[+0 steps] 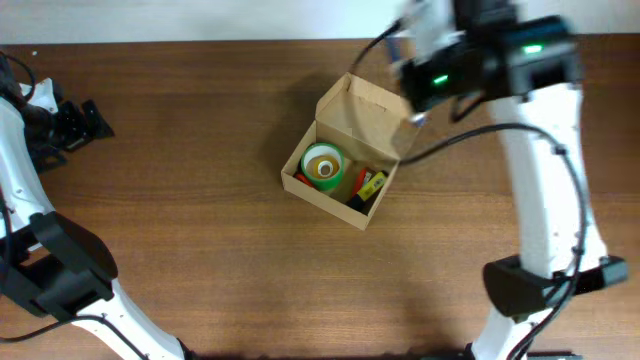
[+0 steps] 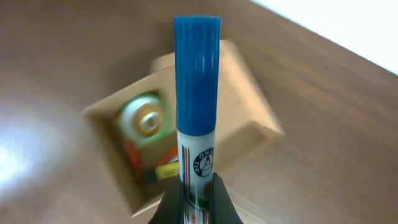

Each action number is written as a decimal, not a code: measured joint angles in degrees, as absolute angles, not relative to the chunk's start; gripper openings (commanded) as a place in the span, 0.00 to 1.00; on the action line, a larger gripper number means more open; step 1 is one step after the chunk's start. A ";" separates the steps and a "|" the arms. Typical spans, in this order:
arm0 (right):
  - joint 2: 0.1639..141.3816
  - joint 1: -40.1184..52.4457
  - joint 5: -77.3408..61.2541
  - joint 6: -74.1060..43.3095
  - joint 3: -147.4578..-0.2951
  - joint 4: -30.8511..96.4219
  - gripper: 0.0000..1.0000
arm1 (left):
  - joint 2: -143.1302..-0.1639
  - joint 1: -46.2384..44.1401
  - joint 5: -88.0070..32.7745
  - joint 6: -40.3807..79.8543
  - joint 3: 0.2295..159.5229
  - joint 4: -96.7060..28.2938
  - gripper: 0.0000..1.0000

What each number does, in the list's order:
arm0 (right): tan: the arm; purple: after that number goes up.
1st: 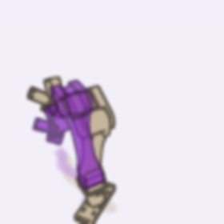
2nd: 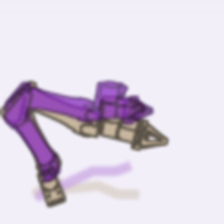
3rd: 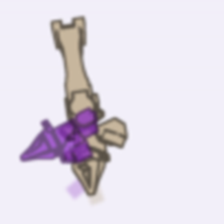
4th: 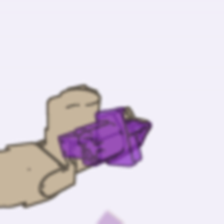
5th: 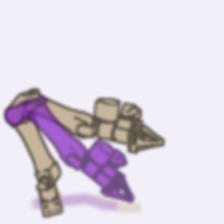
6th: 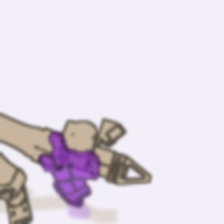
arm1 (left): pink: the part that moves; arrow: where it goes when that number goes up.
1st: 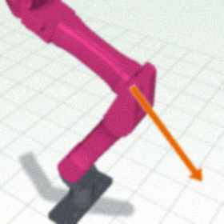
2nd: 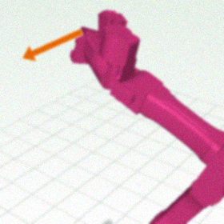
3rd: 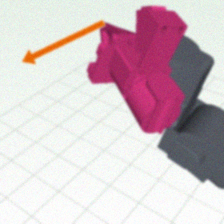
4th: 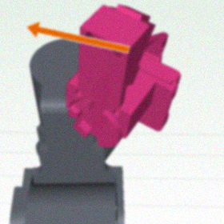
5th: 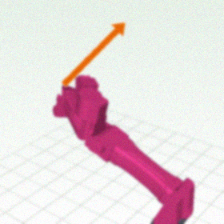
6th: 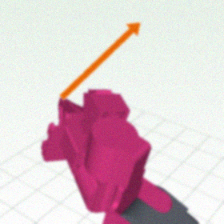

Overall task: Pack container
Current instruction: 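Lift the blue-capped marker and carry it over the box, then lower the marker into the box, release, and withdraw the right gripper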

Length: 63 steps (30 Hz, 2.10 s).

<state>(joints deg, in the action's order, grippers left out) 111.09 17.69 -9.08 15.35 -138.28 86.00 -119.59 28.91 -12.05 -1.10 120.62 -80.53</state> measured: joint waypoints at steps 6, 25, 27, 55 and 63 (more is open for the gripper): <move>112.84 24.38 -7.14 21.76 -130.58 85.65 0.04 | -119.59 28.91 -12.05 -1.13 120.64 -80.53 1.00; 116.68 29.47 -6.04 21.28 -103.98 64.64 0.04 | -119.59 28.91 -12.05 -1.10 120.62 -80.53 1.00; 117.54 29.54 -6.37 21.21 -103.66 64.66 0.04 | -119.59 28.91 -12.05 -1.13 120.64 -80.53 1.00; 126.85 33.43 -10.26 21.71 -102.08 64.03 0.05 | -119.59 28.91 -12.05 -1.10 120.62 -80.53 0.99; 126.87 33.43 -10.70 21.93 -102.08 64.10 0.43 | -119.59 28.91 -12.05 -1.10 120.62 -80.53 1.00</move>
<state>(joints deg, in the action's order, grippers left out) 126.87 33.43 -10.70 21.93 -102.08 64.10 -119.59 28.91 -12.05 -1.10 120.62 -80.53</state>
